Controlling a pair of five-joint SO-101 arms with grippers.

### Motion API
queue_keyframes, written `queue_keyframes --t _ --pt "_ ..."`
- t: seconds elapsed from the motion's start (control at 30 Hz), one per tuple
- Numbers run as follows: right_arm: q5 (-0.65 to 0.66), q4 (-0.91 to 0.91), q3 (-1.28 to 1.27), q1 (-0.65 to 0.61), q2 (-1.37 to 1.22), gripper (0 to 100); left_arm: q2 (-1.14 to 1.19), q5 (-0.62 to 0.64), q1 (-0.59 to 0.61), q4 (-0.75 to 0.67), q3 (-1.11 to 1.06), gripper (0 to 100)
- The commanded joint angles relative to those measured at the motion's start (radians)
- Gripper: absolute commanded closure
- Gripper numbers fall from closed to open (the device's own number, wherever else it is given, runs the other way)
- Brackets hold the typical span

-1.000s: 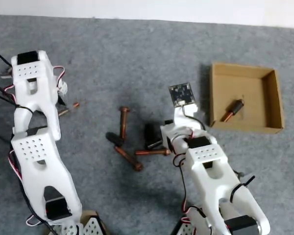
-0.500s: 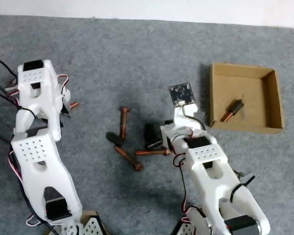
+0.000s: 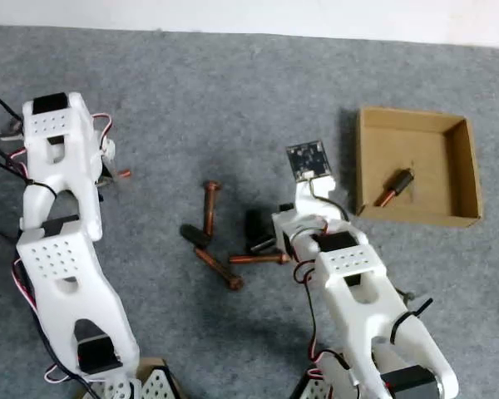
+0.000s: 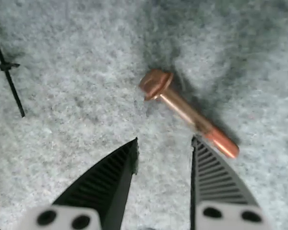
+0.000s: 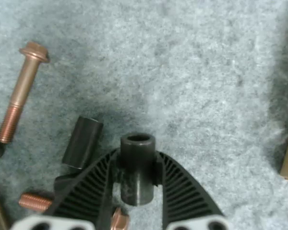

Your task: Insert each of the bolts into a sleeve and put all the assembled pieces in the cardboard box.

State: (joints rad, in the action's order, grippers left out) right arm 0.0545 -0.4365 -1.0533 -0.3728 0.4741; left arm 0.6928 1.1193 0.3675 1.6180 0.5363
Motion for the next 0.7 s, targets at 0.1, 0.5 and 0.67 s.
queue_keyframes --t 0.1,0.5,0.67 --pt "0.011 0.031 0.010 -0.002 0.028 99.1 -0.084 0.008 0.005 0.015 0.059 82" --pt "0.011 0.031 0.010 -0.002 0.028 99.1 -0.073 0.008 0.004 -0.057 0.071 82" --pt "0.011 0.031 0.010 -0.002 0.028 99.1 -0.042 0.063 0.005 -0.083 0.062 82"
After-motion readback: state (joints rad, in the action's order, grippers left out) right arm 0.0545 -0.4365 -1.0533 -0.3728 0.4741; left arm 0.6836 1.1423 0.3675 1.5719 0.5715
